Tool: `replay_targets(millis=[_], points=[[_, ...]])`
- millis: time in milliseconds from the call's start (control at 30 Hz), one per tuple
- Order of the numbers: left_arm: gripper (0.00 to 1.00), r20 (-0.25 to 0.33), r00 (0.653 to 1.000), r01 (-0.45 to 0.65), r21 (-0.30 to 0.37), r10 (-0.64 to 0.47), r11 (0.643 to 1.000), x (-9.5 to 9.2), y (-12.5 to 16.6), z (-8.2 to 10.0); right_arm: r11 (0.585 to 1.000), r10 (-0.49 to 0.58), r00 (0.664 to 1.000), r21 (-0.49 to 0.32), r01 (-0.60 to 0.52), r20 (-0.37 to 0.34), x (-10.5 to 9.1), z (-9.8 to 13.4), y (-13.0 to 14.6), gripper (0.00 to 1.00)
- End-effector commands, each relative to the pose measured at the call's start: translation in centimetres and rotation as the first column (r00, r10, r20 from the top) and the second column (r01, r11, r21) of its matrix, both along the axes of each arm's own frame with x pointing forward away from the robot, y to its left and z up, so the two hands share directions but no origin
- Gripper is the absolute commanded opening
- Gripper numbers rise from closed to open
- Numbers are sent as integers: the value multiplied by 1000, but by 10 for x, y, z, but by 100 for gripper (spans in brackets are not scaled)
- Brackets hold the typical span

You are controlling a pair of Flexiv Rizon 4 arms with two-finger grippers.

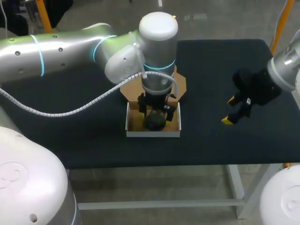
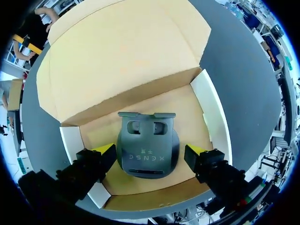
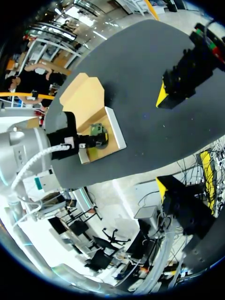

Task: Assemble the packaging by folding the flat box into shape, placing the metal phone stand inside, and closing the box properly

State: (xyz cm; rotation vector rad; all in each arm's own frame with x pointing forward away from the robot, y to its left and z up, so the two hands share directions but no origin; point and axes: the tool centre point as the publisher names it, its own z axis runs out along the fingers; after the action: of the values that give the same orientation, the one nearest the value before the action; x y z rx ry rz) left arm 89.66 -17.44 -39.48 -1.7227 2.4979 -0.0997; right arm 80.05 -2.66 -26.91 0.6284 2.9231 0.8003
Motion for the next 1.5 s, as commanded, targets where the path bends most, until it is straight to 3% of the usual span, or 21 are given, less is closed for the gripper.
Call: replay_targets(millis=[33, 233, 500, 1500], points=[[100, 17, 998, -58, -8, 58, 998, -5, 2, 6, 1000, 4, 1000, 4, -4, -2, 0, 1, -1, 100], [100, 15, 991, -133, -45, 134, 990, -8, 1, 11, 1000, 4, 1000, 4, -4, -2, 0, 1, -1, 100], [100, 23, 978, -209, -41, 210, 977, -18, 2, 13, 1000, 4, 1000, 4, -4, -2, 0, 1, -1, 100], [100, -2, 951, -310, -17, 310, 951, -52, 0, 0, 1000, 4, 1000, 4, -4, -2, 0, 1, -1, 100]])
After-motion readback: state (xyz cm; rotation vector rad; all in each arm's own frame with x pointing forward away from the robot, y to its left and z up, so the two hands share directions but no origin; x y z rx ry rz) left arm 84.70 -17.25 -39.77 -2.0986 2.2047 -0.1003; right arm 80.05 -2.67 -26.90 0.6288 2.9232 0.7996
